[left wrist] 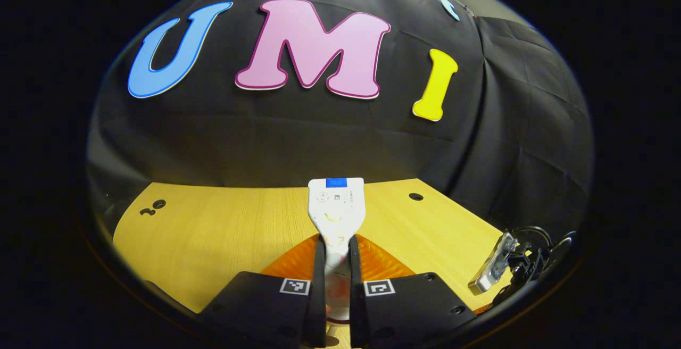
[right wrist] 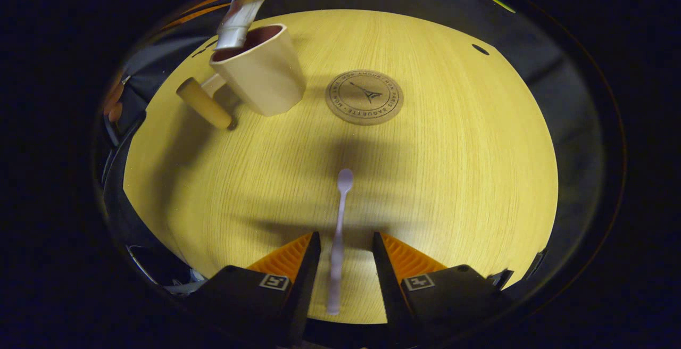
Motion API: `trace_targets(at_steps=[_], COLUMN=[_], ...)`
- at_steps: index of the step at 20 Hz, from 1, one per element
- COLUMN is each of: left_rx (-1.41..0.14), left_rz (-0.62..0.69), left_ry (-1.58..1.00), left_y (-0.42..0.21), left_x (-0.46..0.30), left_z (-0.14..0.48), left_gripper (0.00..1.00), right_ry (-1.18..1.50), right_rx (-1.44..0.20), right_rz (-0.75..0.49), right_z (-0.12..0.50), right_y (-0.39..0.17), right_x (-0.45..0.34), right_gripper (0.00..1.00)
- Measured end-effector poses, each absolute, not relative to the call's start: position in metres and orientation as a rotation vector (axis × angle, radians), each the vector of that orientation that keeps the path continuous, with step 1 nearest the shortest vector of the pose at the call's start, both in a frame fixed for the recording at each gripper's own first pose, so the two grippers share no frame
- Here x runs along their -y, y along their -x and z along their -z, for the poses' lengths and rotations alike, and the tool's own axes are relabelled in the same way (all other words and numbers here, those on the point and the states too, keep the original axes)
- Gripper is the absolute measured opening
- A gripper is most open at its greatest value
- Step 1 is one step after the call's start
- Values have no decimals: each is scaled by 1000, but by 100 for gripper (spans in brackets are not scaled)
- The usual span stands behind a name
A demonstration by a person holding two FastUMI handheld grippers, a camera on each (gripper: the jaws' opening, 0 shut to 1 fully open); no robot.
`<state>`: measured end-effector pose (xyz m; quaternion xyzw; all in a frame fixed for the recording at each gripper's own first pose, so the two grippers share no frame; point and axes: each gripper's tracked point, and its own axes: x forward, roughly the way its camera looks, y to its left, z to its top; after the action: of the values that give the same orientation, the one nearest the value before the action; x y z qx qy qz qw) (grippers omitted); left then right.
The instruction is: Put the toothbrush and toothpaste on the desktop into the cup, then pick up the cup and place it on the coaster on the desktop.
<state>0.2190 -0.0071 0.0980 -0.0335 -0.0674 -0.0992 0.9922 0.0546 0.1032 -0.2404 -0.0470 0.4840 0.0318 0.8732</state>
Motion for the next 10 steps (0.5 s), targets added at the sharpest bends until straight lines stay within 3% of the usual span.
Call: trace_targets(at_steps=[2,3,4,5,6,8,9,10], left_rx=[127,123,121,119,115,103,93,88], left_rz=[189,188,188,193,197,190,181,179], left_ry=[79,86,95,104,111,118,118,119], left_y=[-223,-224,-225,-225,-225,-224,-222,-220], left_x=[7,7,8,9,10,10,9,8], left_z=[-93,-91,-88,-86,-84,-78,-73,-70], left_gripper=[22,22,22,23,23,25,26,26], right_ry=[75,70,71,77,81,93,94,77], right_rx=[-1039,-1051,-1066,-1071,-1072,-1058,-1046,-1037], right_rz=[-39,-27,-29,-41,-56,-78,-91,-101], right_z=[241,239,242,241,242,240,241,241], right_y=[-56,-55,-55,-55,-53,-51,-52,-51], right_x=[-99,-96,-95,-94,-94,-92,-92,-93], right_gripper=[49,54,35,29,18,23,10,8])
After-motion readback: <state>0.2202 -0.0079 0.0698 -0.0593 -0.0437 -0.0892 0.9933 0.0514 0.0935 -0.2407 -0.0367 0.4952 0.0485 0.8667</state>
